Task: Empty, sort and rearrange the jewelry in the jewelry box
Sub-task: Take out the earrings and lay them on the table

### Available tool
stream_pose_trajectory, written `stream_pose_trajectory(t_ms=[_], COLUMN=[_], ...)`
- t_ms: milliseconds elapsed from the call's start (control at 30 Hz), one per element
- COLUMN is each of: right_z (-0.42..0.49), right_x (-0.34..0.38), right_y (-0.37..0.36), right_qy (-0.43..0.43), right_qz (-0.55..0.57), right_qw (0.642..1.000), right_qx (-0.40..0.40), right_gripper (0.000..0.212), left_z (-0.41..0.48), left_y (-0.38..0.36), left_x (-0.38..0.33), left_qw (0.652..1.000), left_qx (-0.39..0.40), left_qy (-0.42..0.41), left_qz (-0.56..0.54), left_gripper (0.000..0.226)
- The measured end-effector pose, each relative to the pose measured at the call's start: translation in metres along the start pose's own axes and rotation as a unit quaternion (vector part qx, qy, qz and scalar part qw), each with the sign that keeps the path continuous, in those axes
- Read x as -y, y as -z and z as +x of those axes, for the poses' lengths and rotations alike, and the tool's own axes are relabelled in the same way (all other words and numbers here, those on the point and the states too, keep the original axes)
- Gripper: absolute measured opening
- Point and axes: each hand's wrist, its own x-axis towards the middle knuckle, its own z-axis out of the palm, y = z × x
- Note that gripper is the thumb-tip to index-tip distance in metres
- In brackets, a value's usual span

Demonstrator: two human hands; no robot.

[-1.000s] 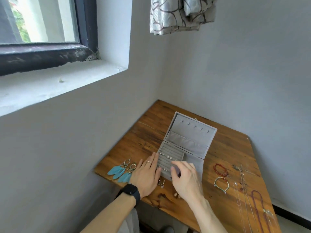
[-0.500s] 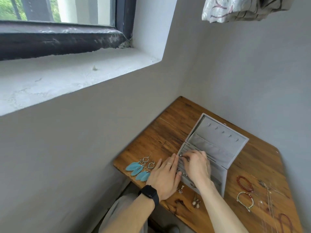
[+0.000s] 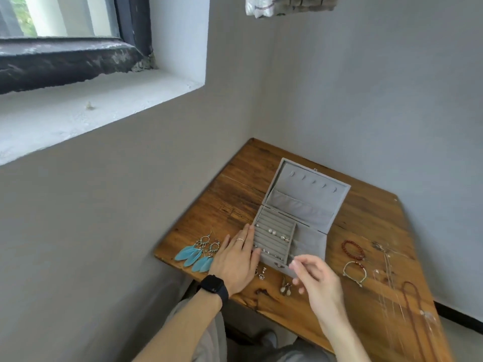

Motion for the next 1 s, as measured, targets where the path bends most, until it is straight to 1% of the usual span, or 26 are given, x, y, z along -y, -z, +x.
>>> stream_pose_trajectory(t_ms=[67,133,200,267,433,567,667,833,900,1000], right_z=[-0.022,-0.038,-0.048,-0.053,-0.055,-0.054,-0.054,-0.053,-0.052,-0.052], right_x=[-0.021,-0.04,-0.053,-0.06,-0.063,-0.067,-0.071,-0.072,-0.072,-0.073], right_y=[0.013,0.025,0.035,0.04,0.028,0.029,0.029,0.028,0.028,0.028], right_qy=[-0.032,-0.048,-0.05,-0.042,-0.029,-0.016,-0.011,0.002,0.004,0.01], right_qz=[0.009,0.014,0.023,0.025,0.007,-0.001,-0.008,-0.018,-0.017,-0.011], right_qw=[0.999,0.998,0.995,0.993,0.994,0.995,0.996,0.995,0.995,0.995], right_qx=[-0.016,-0.048,-0.086,-0.107,-0.106,-0.096,-0.083,-0.094,-0.096,-0.095], right_gripper=[0.014,0.014,0.013,0.011,0.011,0.013,0.012,0.012,0.012,0.011], left_z=[0.0,0.0,0.0,-0.001,0.0,0.004,0.016,0.053,0.069,0.086], left_y=[0.001,0.001,0.002,0.004,0.011,0.02,0.031,0.048,0.052,0.055], left_x=[0.0,0.0,0.0,-0.001,-0.006,-0.011,-0.011,-0.012,-0.013,-0.014], left_qw=[1.0,1.0,1.0,0.999,0.999,0.998,0.997,0.995,0.991,0.973], left_qx=[0.005,0.014,0.023,0.032,0.05,0.051,0.052,0.052,0.069,0.113], left_qy=[-0.002,-0.005,-0.008,-0.008,0.0,-0.004,-0.024,-0.044,-0.043,-0.049], left_qz=[0.003,0.004,0.005,0.007,0.018,0.042,0.055,0.079,0.104,0.195], left_gripper=[0.063,0.063,0.062,0.063,0.063,0.062,0.056,0.041,0.038,0.035])
